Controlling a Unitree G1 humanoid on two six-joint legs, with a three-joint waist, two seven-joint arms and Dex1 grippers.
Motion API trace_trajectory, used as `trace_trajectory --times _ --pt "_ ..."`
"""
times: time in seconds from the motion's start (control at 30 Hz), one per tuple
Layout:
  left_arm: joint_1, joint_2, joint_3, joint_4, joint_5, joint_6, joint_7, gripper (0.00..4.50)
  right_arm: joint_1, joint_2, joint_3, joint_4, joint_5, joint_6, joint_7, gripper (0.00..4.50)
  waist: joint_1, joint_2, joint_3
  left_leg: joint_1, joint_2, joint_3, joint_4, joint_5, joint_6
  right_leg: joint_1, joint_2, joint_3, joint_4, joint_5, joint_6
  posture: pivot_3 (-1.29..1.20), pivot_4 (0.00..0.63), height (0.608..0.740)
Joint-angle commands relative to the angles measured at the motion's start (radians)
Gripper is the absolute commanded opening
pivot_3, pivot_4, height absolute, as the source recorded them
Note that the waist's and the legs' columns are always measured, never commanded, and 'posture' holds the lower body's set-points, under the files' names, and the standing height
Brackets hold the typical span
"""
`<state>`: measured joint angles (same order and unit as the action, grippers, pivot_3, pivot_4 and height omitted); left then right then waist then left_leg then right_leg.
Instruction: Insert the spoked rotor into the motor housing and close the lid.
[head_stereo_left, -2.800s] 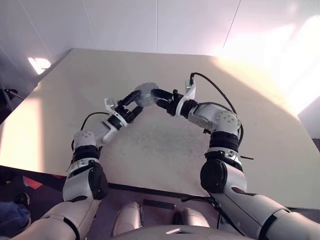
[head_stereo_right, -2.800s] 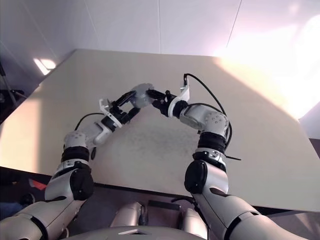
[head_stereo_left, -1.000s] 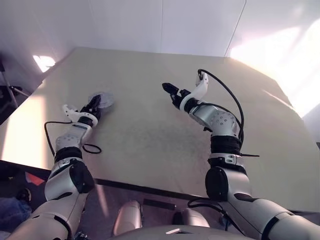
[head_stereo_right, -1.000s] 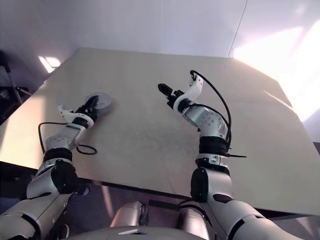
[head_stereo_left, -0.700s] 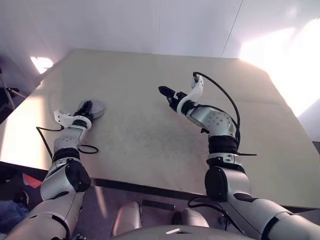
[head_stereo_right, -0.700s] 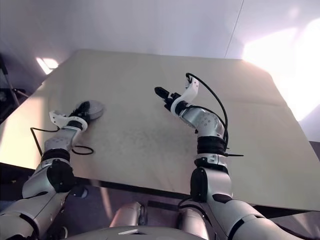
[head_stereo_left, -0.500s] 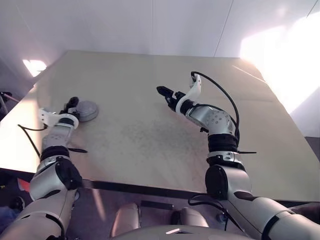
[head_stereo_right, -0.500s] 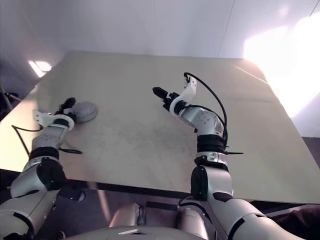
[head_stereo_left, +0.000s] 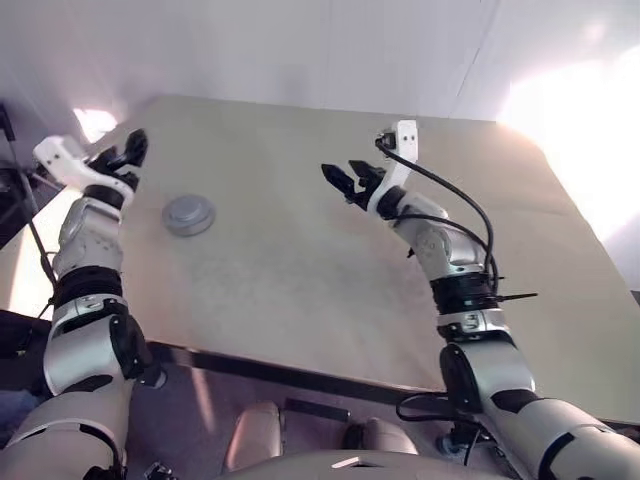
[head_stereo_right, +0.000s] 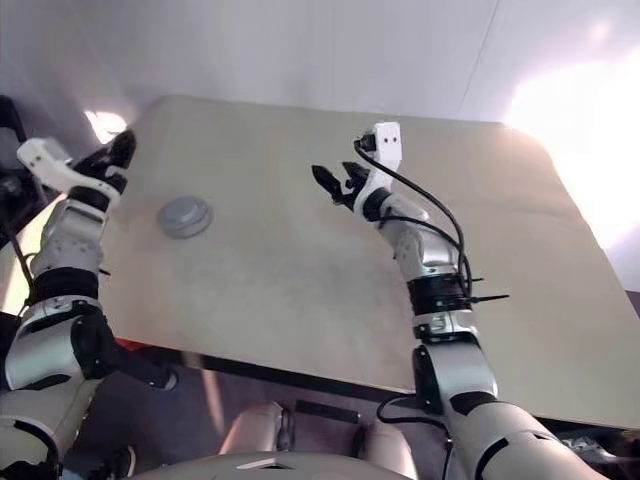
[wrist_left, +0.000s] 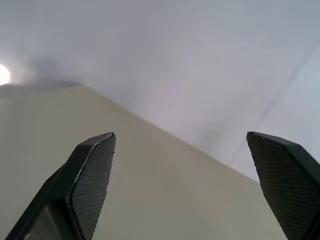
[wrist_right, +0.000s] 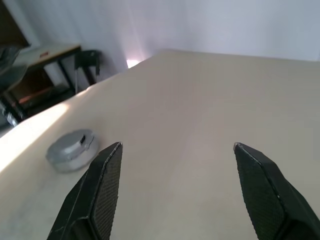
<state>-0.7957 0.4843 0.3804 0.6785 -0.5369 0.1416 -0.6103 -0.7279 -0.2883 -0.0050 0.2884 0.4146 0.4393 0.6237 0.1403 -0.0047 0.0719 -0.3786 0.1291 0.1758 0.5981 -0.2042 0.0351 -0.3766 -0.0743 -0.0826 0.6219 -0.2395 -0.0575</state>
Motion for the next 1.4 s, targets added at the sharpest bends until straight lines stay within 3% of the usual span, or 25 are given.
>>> trace_trajectory --times 0.03,0.23,0.37,0.63,1.4 --pt "0.052 -0.007 -0.214 -0.18 0.108 0.049 -0.161 4.42 0.047 -0.165 0.032 -0.139 -0.009 -0.077 0.265 4.0 -0.001 0.0 0.0 0.003 0.0 0.0 0.0 -0.001 0.001 0.003 0.0 0.001 -0.001 0.0 0.0 0.0 0.0 0.74" --pt "0.177 -0.03 -0.445 -0.338 0.191 0.095 -0.331 4.42 0.15 -0.35 0.122 -0.152 -0.101 -0.124 0.464 4.0 -0.022 0.001 0.0 0.009 0.001 0.001 0.0 -0.003 0.005 0.007 0.001 0.001 0.0 -0.003 -0.004 0.0 0.0 0.74" --pt "0.241 -0.08 -0.502 -0.274 0.259 0.046 -0.315 4.42 0.218 -0.337 0.181 -0.09 -0.192 -0.157 0.429 4.0 -0.022 0.001 0.0 0.009 0.005 0.001 0.0 -0.003 0.006 0.006 0.006 0.0 0.001 -0.006 -0.01 0.0 0.0 0.74" --pt "0.271 -0.192 -0.482 -0.275 0.275 0.039 -0.235 4.42 0.21 -0.255 0.126 -0.078 -0.188 -0.122 0.334 4.0 -0.017 0.002 0.0 0.008 0.006 0.0 0.007 -0.005 0.01 0.009 0.006 0.0 0.001 -0.006 -0.011 0.0 0.0 0.74" --pt "0.186 -0.208 -0.482 -0.195 0.311 0.014 -0.248 4.42 0.235 -0.237 0.113 -0.073 -0.244 -0.165 0.242 4.0 -0.016 0.002 0.0 0.008 0.006 0.0 0.009 -0.005 0.011 0.009 0.005 0.0 0.002 -0.006 -0.011 0.0 0.0 0.74"
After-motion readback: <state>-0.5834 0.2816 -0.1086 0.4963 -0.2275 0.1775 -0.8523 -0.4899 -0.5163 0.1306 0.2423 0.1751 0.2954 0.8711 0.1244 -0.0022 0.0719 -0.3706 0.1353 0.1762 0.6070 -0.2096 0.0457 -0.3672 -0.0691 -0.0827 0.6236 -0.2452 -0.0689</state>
